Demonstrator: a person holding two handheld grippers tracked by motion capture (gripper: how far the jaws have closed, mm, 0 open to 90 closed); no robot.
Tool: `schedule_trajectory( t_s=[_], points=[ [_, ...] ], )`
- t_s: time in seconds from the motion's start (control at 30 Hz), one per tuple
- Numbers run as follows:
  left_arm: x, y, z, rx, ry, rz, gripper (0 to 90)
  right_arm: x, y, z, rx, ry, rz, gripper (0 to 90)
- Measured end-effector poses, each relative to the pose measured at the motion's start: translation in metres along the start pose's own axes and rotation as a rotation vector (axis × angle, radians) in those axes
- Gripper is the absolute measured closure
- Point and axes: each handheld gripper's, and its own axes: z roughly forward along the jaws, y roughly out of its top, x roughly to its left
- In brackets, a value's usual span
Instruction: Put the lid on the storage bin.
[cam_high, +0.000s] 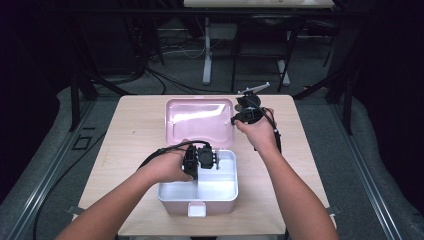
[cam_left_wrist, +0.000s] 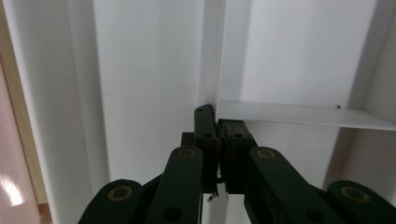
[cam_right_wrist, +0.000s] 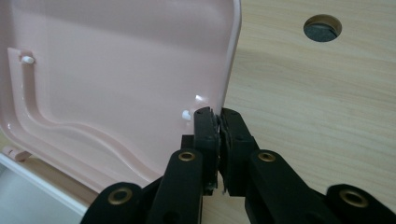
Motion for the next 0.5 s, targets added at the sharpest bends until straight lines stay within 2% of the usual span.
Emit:
schedule_trajectory(
  t_s=[0.2,0.23,0.27,0.3,0.37,0.4,0.47,0.5],
  points=[
    [0.000,0.000,0.000,0.000,0.002,0.000,86.8,0.001,-0.006,-0.014,-0.026,0.032,-0.016,87.5],
    [0.000,0.000,0.000,-0.001,0.001,0.000,86.7,0.002,-0.007,-0.016,-0.049,0.031,-0.021,87.5],
    [0.000,0.000,0.000,-0.001,0.001,-0.001,86.7,0.002,-0.008,-0.018,-0.044,0.034,-0.027,87.6],
    [0.000,0.000,0.000,-0.001,0.001,-0.001,86.7,0.004,-0.010,-0.019,-0.072,0.036,-0.031,87.6],
    [0.000,0.000,0.000,0.000,0.001,-0.001,86.8,0.005,-0.013,-0.025,-0.067,0.046,-0.047,87.7],
    [0.000,0.000,0.000,0.001,0.001,0.000,86.8,0.006,-0.015,-0.026,-0.087,0.033,-0.049,87.7],
    [0.000,0.000,0.000,0.002,0.002,-0.001,86.8,0.008,-0.018,-0.031,-0.093,0.044,-0.071,87.7],
    [0.000,0.000,0.000,0.003,0.003,-0.001,86.8,0.010,-0.021,-0.032,-0.115,0.009,-0.078,87.7]
  ],
)
